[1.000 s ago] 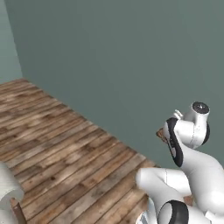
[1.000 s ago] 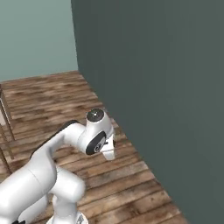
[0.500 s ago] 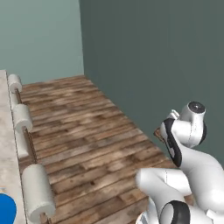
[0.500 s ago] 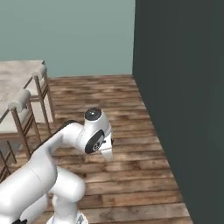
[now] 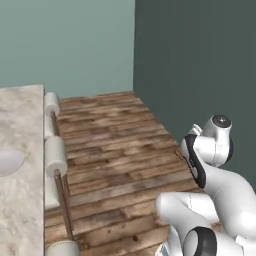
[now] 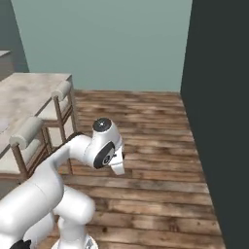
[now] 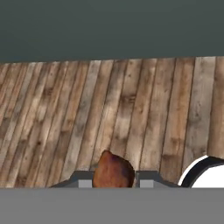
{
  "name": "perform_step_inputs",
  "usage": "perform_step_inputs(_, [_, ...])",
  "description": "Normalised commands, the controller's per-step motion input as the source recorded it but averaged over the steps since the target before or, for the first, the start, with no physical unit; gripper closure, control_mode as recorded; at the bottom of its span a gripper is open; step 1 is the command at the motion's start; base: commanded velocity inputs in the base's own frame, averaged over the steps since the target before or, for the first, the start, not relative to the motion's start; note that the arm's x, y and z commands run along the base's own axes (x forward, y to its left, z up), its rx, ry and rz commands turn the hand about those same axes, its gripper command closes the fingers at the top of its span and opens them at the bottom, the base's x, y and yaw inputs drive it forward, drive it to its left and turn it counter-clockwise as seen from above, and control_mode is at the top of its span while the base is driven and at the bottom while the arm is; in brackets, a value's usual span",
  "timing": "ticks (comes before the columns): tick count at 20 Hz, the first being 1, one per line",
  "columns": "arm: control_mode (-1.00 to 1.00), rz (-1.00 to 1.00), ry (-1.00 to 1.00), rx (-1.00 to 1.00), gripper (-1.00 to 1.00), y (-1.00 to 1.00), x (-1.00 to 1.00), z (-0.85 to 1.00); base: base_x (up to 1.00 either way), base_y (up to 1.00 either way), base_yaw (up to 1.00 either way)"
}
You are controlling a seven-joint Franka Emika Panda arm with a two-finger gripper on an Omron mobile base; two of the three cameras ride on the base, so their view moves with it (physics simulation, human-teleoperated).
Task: Take the chicken drumsticks from the pan and place one on each plate on the dining counter.
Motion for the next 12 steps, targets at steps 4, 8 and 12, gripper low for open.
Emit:
perform_step_inputs(4, [1.00,0.00,0.00,0.00,1.00,0.00,0.00,0.00,1.00,0.00,0.36])
perform_step_inputs(8, [1.00,0.00,0.00,0.00,1.00,0.00,0.00,0.00,1.00,0.00,0.49])
perform_step_inputs(12, [1.00,0.00,0.00,0.00,1.00,0.00,0.00,0.00,0.95,0.00,0.59])
